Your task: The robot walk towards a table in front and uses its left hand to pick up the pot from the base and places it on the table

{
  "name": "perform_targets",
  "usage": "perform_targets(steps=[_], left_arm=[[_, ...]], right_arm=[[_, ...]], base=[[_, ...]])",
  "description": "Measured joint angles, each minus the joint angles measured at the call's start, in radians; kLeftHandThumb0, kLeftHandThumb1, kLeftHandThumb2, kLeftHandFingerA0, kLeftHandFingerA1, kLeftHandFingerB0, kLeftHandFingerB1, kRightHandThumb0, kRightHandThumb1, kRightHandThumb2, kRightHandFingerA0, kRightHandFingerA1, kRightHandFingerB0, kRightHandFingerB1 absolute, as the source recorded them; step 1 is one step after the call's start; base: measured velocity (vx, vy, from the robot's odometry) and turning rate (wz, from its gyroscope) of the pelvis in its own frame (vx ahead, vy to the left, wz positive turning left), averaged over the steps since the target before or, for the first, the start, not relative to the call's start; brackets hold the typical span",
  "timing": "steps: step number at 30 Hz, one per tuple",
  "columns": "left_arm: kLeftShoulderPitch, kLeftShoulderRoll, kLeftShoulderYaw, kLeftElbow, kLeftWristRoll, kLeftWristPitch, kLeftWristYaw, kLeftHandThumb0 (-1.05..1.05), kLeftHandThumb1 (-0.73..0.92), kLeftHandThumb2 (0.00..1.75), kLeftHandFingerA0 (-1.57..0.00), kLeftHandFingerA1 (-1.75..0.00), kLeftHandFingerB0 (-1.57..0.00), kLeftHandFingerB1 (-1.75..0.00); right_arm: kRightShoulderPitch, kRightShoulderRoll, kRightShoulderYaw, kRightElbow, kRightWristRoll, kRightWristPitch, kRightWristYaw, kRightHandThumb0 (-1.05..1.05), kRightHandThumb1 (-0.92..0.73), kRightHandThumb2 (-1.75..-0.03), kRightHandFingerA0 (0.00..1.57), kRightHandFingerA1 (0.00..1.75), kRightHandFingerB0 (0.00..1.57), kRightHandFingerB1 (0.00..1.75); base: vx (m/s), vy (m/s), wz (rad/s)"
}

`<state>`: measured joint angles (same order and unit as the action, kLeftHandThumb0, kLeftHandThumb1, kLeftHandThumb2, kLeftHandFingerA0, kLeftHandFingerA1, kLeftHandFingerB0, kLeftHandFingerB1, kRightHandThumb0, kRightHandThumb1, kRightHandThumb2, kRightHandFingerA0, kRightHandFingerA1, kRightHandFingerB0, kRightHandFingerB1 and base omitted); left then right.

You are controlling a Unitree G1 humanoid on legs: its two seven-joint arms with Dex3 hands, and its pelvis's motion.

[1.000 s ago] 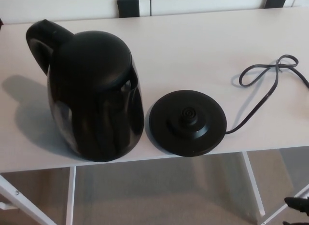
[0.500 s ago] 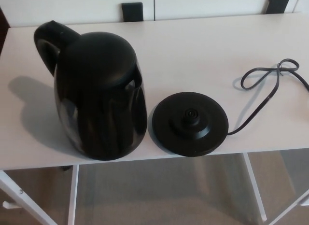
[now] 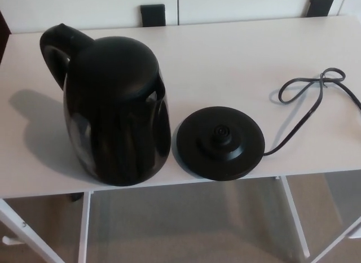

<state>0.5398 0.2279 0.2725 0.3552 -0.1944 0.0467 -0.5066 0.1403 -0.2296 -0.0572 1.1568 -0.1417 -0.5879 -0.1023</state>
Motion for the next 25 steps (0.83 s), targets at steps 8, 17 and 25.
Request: perform_targets(steps=[8, 17, 25], left_arm=[[-0.145, -0.047, -0.072, 0.109, -0.001, 0.032, 0.02, -0.53, 0.37, 0.76, -0.01, -0.25, -0.02, -0.21], [-0.243, -0.054, -0.099, 0.252, 0.004, 0.039, 0.034, -0.51, 0.38, 0.78, 0.0, -0.28, 0.0, -0.24], [-0.235, 0.0, -0.097, 0.29, 0.024, -0.023, 0.033, -0.49, 0.37, 0.77, 0.0, -0.35, 0.0, -0.28]], right_arm=[[-0.007, 0.011, -0.014, 0.01, 0.009, -0.012, -0.002, -0.47, -0.61, -0.58, 0.51, 0.41, 0.32, 0.34], [-0.018, 0.012, -0.007, 0.008, 0.006, -0.016, -0.007, -0.51, -0.6, -0.58, 0.5, 0.42, 0.31, 0.34], [-0.031, 0.021, -0.008, 0.004, 0.011, -0.018, 0.001, -0.51, -0.6, -0.57, 0.51, 0.4, 0.3, 0.33]], base=[[0.0, 0.0, 0.0], [0.0, 0.0, 0.0], [0.0, 0.0, 0.0]])
